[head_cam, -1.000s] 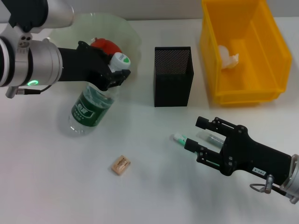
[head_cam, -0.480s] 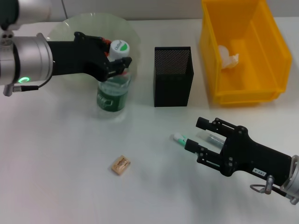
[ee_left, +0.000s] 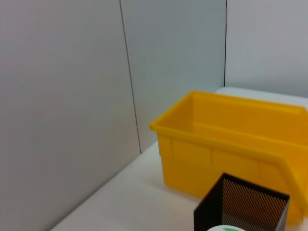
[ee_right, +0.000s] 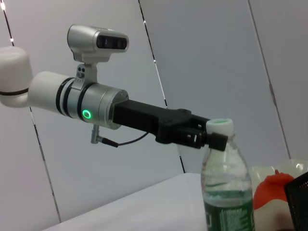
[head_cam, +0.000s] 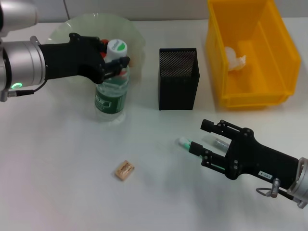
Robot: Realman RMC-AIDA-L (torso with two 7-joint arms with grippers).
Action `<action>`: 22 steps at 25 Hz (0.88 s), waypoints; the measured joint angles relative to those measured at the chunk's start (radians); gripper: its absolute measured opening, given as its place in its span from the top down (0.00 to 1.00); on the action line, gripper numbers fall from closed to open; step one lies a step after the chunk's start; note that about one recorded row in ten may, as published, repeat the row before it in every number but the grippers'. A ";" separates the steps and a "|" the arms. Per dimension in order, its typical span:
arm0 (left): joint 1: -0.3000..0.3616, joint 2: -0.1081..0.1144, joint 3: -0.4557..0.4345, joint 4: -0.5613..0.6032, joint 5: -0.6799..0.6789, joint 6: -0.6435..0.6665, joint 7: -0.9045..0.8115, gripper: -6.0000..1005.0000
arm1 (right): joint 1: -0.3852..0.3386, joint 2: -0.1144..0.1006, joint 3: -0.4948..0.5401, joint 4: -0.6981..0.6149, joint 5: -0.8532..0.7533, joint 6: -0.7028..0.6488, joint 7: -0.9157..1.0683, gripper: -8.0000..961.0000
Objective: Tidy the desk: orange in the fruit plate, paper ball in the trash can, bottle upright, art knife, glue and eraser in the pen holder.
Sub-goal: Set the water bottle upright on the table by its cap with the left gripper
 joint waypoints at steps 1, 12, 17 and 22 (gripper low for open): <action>0.000 0.000 -0.006 -0.007 -0.013 0.000 0.008 0.53 | 0.001 0.000 0.000 0.000 0.000 0.000 0.000 0.29; -0.009 0.003 -0.104 -0.113 -0.139 0.009 0.074 0.53 | 0.010 0.000 0.000 0.000 0.000 0.008 0.002 0.29; -0.010 0.007 -0.131 -0.153 -0.169 0.030 0.095 0.52 | 0.015 0.000 0.000 0.000 0.000 0.015 0.004 0.29; -0.009 0.007 -0.141 -0.170 -0.169 0.056 0.096 0.52 | 0.016 0.000 0.000 0.000 0.000 0.016 0.005 0.29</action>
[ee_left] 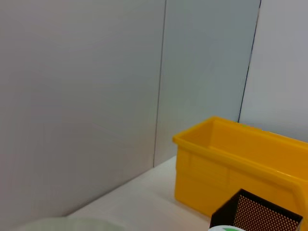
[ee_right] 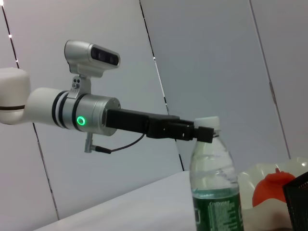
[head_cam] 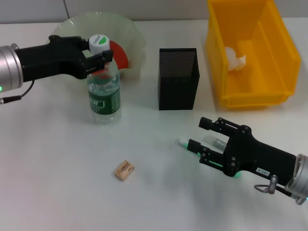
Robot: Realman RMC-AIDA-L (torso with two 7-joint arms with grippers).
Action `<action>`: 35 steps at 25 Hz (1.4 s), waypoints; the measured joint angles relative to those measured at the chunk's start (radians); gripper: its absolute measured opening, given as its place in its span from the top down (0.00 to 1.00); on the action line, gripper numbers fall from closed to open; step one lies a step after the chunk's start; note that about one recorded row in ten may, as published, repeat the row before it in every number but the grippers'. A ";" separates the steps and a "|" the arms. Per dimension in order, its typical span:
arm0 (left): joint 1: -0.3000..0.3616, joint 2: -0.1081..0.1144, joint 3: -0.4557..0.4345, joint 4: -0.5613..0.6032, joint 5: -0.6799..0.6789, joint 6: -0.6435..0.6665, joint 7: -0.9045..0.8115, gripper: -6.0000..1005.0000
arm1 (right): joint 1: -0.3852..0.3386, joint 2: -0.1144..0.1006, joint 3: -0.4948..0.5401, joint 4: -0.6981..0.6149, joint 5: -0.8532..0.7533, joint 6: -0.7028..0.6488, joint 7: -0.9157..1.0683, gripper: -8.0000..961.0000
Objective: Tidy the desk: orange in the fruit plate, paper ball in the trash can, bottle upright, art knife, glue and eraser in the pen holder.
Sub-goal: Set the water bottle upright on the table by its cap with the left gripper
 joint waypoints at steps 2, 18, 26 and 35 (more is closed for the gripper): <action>0.006 0.000 -0.005 -0.002 0.000 0.010 0.000 0.52 | 0.000 0.000 0.000 0.000 0.000 0.000 0.000 0.29; 0.053 -0.002 -0.172 -0.022 -0.003 0.041 0.020 0.51 | 0.008 0.000 -0.001 0.000 0.000 0.007 0.002 0.29; 0.049 -0.003 -0.207 -0.046 -0.004 0.030 0.059 0.50 | 0.012 0.001 -0.002 0.006 0.000 0.008 0.004 0.29; 0.035 -0.002 -0.209 -0.092 -0.010 0.030 0.076 0.50 | 0.014 0.002 -0.002 0.011 0.000 0.006 0.004 0.29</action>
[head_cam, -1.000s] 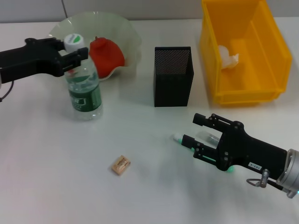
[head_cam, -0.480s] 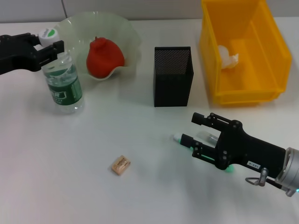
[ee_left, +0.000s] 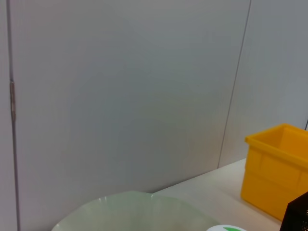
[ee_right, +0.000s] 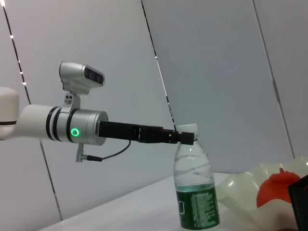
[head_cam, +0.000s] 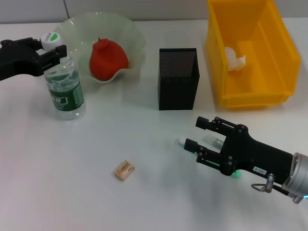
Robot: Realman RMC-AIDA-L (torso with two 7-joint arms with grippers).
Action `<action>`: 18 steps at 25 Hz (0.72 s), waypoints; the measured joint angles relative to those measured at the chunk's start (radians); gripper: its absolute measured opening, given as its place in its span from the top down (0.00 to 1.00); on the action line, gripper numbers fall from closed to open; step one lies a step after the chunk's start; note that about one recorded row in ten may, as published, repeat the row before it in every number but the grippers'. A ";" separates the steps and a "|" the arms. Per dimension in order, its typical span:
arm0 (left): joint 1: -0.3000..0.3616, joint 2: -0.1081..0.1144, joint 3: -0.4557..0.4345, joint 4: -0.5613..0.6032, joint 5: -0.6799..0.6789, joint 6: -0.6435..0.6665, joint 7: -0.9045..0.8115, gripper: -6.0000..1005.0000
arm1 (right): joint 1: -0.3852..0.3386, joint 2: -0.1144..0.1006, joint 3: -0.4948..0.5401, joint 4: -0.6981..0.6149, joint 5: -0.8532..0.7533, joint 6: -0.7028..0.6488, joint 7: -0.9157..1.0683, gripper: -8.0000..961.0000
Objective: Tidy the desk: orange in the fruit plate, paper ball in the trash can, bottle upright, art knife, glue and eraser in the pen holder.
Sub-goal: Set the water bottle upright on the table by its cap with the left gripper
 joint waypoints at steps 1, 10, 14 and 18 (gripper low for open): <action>0.000 0.000 0.000 0.000 0.000 0.000 0.000 0.50 | 0.000 0.000 0.000 0.000 0.000 0.000 0.000 0.29; 0.001 -0.001 -0.001 -0.001 0.001 0.019 -0.001 0.49 | 0.000 0.000 -0.001 0.000 0.000 -0.001 -0.003 0.29; 0.002 -0.001 -0.003 -0.001 0.002 0.021 -0.004 0.49 | 0.000 0.000 -0.001 0.000 0.000 -0.001 -0.004 0.29; 0.001 -0.002 -0.003 0.001 0.003 0.025 -0.007 0.49 | 0.000 0.000 -0.001 0.000 0.000 -0.001 -0.006 0.29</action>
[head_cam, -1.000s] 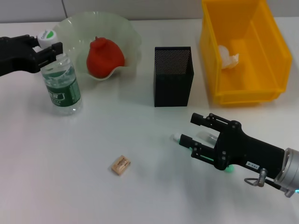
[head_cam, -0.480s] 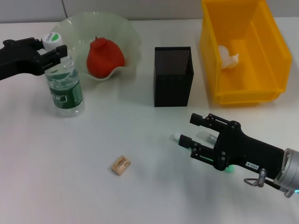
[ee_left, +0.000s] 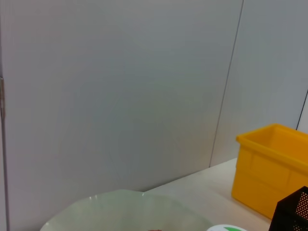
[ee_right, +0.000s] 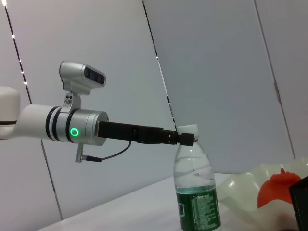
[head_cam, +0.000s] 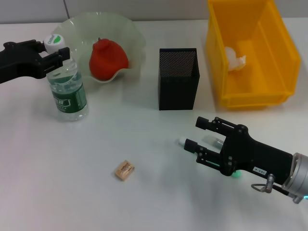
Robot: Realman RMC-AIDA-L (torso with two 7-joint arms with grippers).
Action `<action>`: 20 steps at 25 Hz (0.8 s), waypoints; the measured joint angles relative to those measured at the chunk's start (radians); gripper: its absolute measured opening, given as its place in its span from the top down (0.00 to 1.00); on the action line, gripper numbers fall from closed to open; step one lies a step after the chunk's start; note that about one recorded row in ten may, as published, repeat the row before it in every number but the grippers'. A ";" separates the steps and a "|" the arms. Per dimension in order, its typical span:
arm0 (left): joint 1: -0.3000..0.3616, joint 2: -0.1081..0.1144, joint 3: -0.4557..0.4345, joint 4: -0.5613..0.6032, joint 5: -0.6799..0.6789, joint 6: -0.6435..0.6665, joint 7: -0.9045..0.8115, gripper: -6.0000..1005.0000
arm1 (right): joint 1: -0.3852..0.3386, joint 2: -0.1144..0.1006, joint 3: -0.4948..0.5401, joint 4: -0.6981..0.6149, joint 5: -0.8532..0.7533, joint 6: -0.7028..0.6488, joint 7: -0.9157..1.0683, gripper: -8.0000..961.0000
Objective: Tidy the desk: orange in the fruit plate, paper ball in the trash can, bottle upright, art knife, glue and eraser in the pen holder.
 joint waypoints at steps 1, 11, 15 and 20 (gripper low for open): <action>0.000 0.000 0.000 0.001 0.001 0.002 0.000 0.49 | 0.000 0.000 0.000 0.000 0.000 0.000 -0.001 0.29; 0.003 0.001 0.001 0.005 -0.012 0.013 0.001 0.48 | 0.003 0.000 0.003 0.000 0.000 0.001 -0.001 0.29; 0.006 0.001 -0.001 0.005 -0.037 0.016 0.006 0.40 | 0.007 0.000 0.003 0.000 0.000 0.002 -0.001 0.29; 0.006 0.002 -0.010 0.007 -0.062 0.021 0.008 0.30 | 0.012 0.000 0.003 0.000 0.000 0.002 -0.001 0.29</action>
